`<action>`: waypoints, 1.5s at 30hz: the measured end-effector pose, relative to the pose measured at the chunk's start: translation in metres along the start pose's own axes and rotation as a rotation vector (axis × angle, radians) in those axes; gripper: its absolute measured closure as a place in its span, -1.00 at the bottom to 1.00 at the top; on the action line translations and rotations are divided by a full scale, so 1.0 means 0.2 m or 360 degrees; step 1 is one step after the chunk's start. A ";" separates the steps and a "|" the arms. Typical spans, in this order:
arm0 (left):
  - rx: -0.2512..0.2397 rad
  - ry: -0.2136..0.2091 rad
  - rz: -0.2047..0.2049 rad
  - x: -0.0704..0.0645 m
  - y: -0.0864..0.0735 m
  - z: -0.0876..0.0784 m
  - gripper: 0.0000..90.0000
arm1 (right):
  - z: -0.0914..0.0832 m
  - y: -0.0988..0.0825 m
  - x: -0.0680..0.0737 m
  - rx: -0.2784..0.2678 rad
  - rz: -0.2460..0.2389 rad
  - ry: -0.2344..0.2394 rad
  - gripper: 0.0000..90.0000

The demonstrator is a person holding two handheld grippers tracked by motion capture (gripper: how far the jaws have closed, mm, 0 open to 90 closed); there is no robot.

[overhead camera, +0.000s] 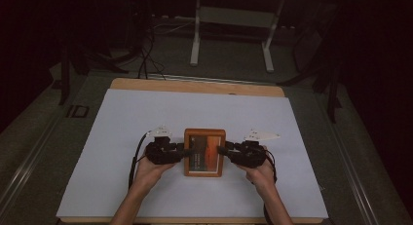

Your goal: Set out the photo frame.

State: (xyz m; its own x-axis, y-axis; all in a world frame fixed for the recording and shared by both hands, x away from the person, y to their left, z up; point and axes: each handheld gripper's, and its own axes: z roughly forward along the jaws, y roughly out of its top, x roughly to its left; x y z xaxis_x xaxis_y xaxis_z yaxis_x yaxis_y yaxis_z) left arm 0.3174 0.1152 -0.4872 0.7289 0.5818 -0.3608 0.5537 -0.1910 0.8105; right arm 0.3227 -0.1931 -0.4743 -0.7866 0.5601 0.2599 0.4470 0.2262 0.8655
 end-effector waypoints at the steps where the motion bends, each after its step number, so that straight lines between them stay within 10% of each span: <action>1: -0.0003 0.0003 0.0000 0.00 0.00 0.00 0.36 | 0.00 0.00 -0.01 -0.0005 0.0009 -0.0001 0.46; 45: 0.0003 0.0016 -0.0024 0.01 -0.02 0.02 0.25 | 0.01 -0.02 -0.04 -0.0035 0.0009 0.0036 0.36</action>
State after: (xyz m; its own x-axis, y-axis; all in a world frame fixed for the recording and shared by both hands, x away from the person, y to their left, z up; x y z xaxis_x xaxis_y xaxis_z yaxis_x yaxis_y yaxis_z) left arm 0.3186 0.1150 -0.4925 0.7164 0.5924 -0.3685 0.5655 -0.1837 0.8040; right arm 0.3289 -0.1968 -0.4817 -0.7937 0.5432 0.2739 0.4419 0.2054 0.8732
